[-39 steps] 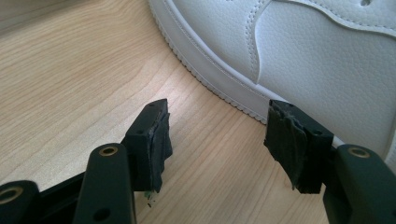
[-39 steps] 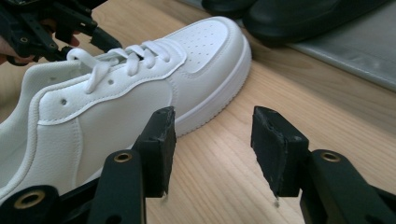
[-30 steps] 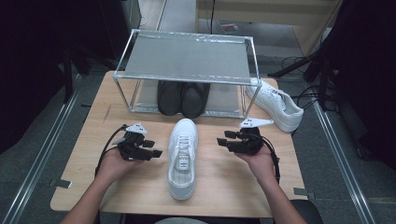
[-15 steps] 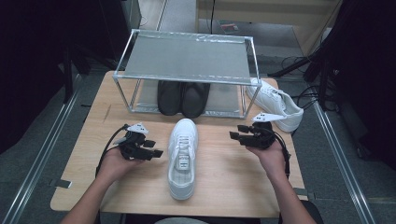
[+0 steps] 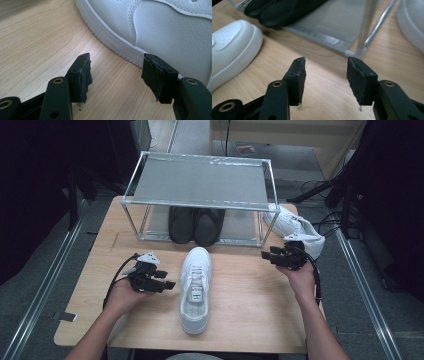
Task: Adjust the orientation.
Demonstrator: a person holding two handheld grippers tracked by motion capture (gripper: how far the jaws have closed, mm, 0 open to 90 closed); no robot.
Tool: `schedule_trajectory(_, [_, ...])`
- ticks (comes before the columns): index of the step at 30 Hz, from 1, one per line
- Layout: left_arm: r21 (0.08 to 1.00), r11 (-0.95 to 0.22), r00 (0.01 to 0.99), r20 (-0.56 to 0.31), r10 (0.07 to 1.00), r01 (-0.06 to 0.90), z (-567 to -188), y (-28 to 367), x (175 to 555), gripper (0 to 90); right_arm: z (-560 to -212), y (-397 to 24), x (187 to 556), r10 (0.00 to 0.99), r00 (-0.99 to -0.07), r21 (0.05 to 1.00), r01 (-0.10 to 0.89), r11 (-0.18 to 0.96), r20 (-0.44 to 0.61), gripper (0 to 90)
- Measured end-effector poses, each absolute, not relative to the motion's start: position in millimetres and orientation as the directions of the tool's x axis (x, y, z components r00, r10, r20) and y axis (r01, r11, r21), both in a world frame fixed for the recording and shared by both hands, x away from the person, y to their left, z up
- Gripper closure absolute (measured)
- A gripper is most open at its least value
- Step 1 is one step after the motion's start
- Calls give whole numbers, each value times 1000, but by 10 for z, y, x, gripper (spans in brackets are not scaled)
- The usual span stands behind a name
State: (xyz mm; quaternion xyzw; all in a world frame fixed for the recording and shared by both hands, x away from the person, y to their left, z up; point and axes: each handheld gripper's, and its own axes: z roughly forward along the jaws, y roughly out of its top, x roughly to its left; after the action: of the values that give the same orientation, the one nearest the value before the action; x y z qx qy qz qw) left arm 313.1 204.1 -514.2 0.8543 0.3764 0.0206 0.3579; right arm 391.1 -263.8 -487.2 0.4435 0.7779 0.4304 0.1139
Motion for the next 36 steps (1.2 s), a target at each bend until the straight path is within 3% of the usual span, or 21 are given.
schedule_trajectory(28, [620, -468, 716, -229, 660, 630, -5156, 2054, 3139, 403, -4875, -3058, 4530, 860, -479, 766, 616, 185, 178, 546])
schedule_trajectory(36, [614, -470, 716, -236, 657, 634, -5168, 2052, 3145, 402, -4688, -3175, 4587, 871, -463, 770, 611, 182, 162, 547])
